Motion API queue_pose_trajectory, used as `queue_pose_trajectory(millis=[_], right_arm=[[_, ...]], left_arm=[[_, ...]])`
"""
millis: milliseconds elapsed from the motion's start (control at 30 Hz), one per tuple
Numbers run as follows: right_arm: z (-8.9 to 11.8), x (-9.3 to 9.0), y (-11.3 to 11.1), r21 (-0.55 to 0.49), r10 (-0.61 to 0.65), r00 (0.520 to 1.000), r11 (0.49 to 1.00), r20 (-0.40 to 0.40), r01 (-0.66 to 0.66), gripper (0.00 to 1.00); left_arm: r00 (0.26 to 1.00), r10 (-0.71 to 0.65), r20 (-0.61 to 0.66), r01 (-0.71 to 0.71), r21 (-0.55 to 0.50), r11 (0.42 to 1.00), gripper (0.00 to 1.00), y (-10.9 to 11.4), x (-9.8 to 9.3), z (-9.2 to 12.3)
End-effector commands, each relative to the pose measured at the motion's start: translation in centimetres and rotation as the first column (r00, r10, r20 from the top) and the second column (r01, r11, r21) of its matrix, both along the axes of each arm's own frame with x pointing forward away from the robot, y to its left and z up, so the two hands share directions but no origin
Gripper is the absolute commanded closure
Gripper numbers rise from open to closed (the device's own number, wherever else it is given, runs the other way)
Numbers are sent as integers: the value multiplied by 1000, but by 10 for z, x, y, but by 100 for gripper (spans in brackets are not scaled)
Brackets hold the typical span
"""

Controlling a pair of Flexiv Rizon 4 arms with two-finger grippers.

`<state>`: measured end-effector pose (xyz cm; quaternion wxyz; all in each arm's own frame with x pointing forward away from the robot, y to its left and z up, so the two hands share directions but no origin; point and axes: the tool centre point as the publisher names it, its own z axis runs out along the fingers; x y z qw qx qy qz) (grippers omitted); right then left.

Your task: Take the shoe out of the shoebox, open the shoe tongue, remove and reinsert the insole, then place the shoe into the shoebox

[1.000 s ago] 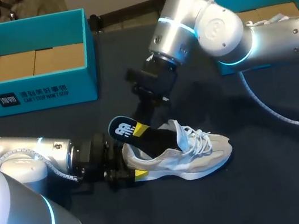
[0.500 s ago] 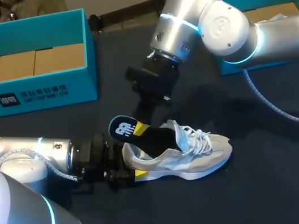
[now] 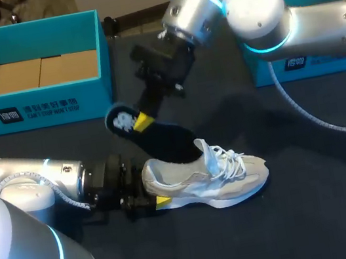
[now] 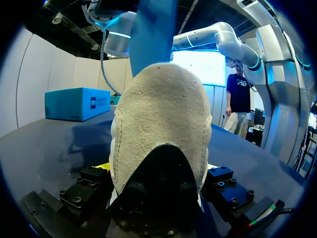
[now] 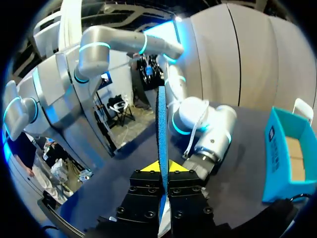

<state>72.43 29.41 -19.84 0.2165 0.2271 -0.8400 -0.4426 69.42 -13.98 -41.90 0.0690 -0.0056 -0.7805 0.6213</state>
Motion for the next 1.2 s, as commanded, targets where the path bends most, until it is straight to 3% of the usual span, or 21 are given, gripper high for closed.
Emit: queue_pose_trajectory(millis=[33, 367, 433, 600, 700, 900, 1033, 1200], right_arm=[[17, 2, -19, 77, 23, 999, 997, 36, -26, 100], [17, 2, -19, 77, 23, 999, 997, 36, -26, 100], [14, 9, -1, 76, 57, 998, 995, -1, -57, 100], [47, 21, 9, 66, 42, 999, 997, -24, -40, 100], [68, 20, 2, 104, 25, 999, 994, -27, -22, 100], [116, 12, -30, 263, -54, 993, 961, -107, 81, 100], [134, -1, -62, 355, -108, 983, 922, -149, 155, 100], [134, -1, -62, 355, -108, 983, 922, -149, 155, 100]], left_arm=[[1000, 0, 0, 0, 2, 1000, 100, -1, 0, 0], [1000, 0, 0, 0, 2, 1000, 100, -1, 0, 0], [1000, 0, 0, 0, 2, 1000, 100, -1, 0, 0], [1000, 0, 0, 0, 2, 1000, 100, -1, 0, 0], [1000, 0, 0, 0, 2, 1000, 100, -1, 0, 0], [1000, 0, 0, 0, 2, 1000, 100, -1, 0, 0], [1000, 0, 0, 0, 2, 1000, 100, -1, 0, 0], [1000, 0, 0, 0, 2, 1000, 100, -1, 0, 0]])
